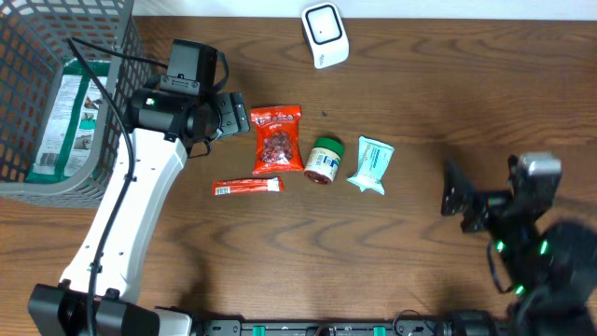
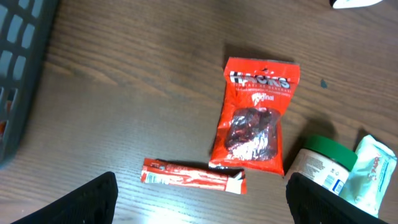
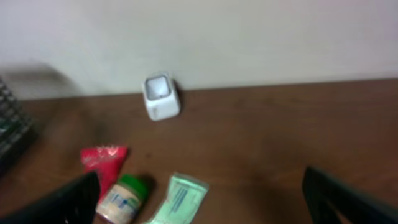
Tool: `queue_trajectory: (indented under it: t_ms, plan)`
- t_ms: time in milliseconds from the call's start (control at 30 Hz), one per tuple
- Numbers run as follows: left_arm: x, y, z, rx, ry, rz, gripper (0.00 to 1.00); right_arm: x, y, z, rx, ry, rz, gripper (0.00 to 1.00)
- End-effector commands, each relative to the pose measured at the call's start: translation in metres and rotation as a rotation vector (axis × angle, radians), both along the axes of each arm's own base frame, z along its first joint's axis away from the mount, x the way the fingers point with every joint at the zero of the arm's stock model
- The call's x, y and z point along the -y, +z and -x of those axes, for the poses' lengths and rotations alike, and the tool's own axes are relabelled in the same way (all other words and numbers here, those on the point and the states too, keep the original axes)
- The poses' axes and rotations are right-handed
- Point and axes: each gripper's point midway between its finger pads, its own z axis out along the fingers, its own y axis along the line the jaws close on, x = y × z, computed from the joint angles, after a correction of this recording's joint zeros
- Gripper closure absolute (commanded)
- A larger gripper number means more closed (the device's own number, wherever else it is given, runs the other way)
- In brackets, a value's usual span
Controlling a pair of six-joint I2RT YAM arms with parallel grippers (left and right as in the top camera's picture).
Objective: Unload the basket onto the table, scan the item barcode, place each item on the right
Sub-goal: 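Reach the right gripper to the wipes pack and grasp it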
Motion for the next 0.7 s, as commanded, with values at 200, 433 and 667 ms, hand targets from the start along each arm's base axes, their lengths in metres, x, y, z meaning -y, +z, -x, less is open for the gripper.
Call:
queue_trajectory:
  t_ms: [200, 433, 667]
  plan:
    - [-0.003, 0.005, 0.001, 0.015, 0.004, -0.007, 0.13, -0.050, -0.020, -0.040, -0.505, 0.174, -0.086, 0.01]
    - [-0.003, 0.005, 0.001, 0.015, 0.004, -0.007, 0.14, -0.104, -0.073, -0.056, -0.774, 0.325, -0.261, 0.51]
    - [-0.003, 0.005, 0.001, 0.015, 0.004, -0.007, 0.13, -0.110, -0.149, -0.065, -0.929, -0.058, -0.005, 0.43]
